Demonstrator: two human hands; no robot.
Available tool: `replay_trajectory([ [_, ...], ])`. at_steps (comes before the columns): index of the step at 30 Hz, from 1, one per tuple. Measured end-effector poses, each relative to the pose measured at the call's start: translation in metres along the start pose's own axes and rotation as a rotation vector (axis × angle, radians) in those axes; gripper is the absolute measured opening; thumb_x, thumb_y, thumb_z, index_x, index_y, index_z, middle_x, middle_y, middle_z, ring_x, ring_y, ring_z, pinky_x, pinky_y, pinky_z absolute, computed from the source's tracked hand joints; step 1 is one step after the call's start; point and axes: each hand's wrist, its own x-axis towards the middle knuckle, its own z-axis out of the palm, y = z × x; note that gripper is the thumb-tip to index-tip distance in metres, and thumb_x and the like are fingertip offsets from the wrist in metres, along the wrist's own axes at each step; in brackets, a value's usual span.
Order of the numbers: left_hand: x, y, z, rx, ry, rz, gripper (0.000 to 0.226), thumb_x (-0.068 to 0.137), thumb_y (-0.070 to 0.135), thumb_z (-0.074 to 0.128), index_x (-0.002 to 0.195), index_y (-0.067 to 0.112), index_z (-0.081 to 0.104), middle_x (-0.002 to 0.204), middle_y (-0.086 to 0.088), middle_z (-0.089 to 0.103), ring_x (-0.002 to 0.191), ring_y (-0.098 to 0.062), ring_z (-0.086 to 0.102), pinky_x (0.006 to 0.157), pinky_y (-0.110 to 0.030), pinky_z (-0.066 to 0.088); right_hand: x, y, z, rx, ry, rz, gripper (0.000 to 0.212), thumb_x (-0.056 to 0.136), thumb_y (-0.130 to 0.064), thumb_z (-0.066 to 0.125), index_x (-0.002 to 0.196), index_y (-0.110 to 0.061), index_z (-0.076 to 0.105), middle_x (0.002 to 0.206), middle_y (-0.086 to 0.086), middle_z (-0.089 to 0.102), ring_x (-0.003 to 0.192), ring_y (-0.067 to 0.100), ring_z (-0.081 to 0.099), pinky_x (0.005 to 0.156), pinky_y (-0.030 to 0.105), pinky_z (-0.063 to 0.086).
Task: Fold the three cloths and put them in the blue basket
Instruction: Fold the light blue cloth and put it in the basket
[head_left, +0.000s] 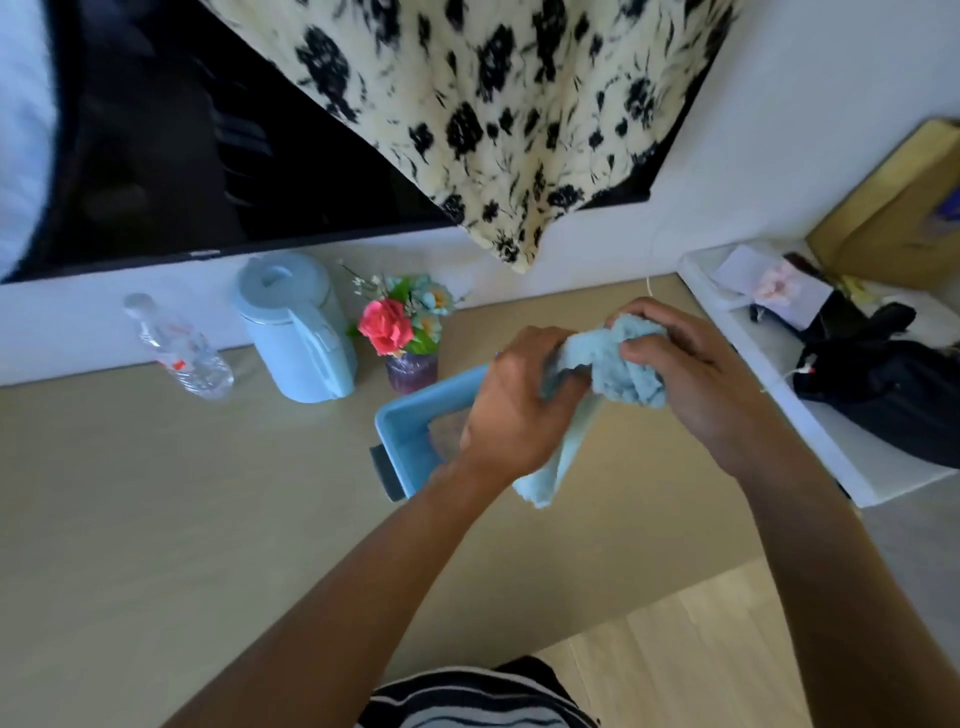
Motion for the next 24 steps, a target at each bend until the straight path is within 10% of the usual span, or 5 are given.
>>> replay_trajectory([
  [5, -0.012, 0.011, -0.077, 0.001, 0.114, 0.049, 0.019, 0.093, 0.009, 0.058, 0.077, -0.001, 0.056, 0.065, -0.015, 0.051, 0.058, -0.015, 0.042, 0.056, -0.035, 0.036, -0.002, -0.058, 0.050, 0.131, -0.093, -0.028, 0.013, 0.090, -0.011, 0.050, 0.081, -0.002, 0.048, 0.070, 0.006, 0.042, 0.066, 0.013, 0.042, 0.054, 0.019, 0.034],
  [12, -0.049, -0.003, -0.164, -0.055, 0.134, -0.042, 0.045, 0.099, 0.033, 0.042, 0.087, -0.008, 0.053, 0.074, -0.024, 0.052, 0.069, -0.029, 0.044, 0.070, -0.053, 0.043, 0.005, -0.104, 0.131, 0.199, -0.155, 0.070, 0.020, 0.099, -0.013, 0.053, 0.087, -0.022, 0.067, 0.062, -0.021, 0.069, 0.059, -0.013, 0.063, 0.054, 0.002, 0.043],
  [16, -0.069, -0.011, -0.206, -0.006, 0.205, -0.091, 0.044, 0.100, 0.031, 0.043, 0.069, 0.000, 0.040, 0.062, -0.004, 0.033, 0.060, -0.009, 0.031, 0.055, -0.033, 0.030, 0.011, -0.118, 0.170, 0.112, -0.395, -0.044, 0.006, 0.084, -0.029, 0.068, 0.089, -0.031, 0.066, 0.080, -0.013, 0.069, 0.077, 0.005, 0.067, 0.069, 0.024, 0.052],
  [19, -0.082, -0.020, -0.235, 0.104, 0.217, -0.111, 0.043, 0.097, 0.031, 0.048, 0.066, 0.002, 0.045, 0.057, 0.004, 0.033, 0.053, -0.008, 0.029, 0.051, -0.026, 0.026, 0.012, -0.124, 0.196, 0.002, -0.441, -0.149, 0.043, 0.075, -0.022, 0.082, 0.113, -0.027, 0.062, 0.106, 0.002, 0.070, 0.095, 0.018, 0.070, 0.082, 0.035, 0.058],
  [24, -0.102, -0.030, -0.273, 0.295, 0.235, -0.097, 0.040, 0.097, 0.031, 0.049, 0.071, 0.000, 0.053, 0.055, -0.008, 0.041, 0.052, -0.012, 0.032, 0.051, -0.028, 0.027, 0.015, -0.139, 0.239, -0.171, -0.307, -0.348, 0.027, 0.080, 0.001, 0.062, 0.092, -0.022, 0.067, 0.083, -0.004, 0.070, 0.077, 0.015, 0.065, 0.072, 0.043, 0.054],
])
